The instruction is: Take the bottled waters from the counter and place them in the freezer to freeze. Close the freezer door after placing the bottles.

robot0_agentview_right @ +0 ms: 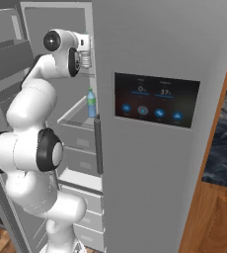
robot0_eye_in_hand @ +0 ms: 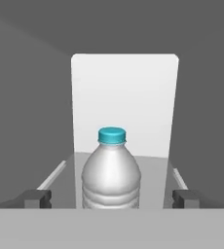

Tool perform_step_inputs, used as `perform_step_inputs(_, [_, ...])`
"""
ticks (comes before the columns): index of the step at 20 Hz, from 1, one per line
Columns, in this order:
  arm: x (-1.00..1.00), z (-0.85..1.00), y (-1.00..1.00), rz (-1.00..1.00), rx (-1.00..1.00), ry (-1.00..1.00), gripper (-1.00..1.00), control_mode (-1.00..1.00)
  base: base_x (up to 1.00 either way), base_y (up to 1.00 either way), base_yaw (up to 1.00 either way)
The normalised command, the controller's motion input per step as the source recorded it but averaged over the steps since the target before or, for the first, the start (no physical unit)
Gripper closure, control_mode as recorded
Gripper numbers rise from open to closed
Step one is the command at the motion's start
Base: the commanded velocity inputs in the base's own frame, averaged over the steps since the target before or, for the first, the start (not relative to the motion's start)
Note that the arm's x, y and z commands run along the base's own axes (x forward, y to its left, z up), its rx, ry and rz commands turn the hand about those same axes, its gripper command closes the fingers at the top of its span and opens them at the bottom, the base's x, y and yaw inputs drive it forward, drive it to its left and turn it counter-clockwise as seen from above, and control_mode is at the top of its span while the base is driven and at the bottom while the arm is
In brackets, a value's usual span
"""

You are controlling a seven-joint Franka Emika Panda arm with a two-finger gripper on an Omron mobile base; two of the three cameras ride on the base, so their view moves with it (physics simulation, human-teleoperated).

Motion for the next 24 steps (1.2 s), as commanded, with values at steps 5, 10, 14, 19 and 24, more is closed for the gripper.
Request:
perform_step_inputs(5, [-0.74,0.21,0.0,0.0,0.0,-0.04,-1.0,-1.0,0.0,0.0,0.0])
perform_step_inputs(10, [-0.9,0.23,0.0,0.0,0.0,0.0,-1.0,-1.0,0.0,0.0,0.0])
perform_step_inputs(14, [-1.0,0.0,0.0,0.0,0.0,0.03,-1.0,-1.0,0.0,0.0,0.0])
perform_step_inputs(19, [-1.0,0.0,0.0,0.0,0.0,0.03,-1.0,-1.0,0.0,0.0,0.0])
perform_step_inputs(24, [-1.0,0.0,0.0,0.0,0.01,0.08,-1.0,-1.0,0.0,0.0,0.0])
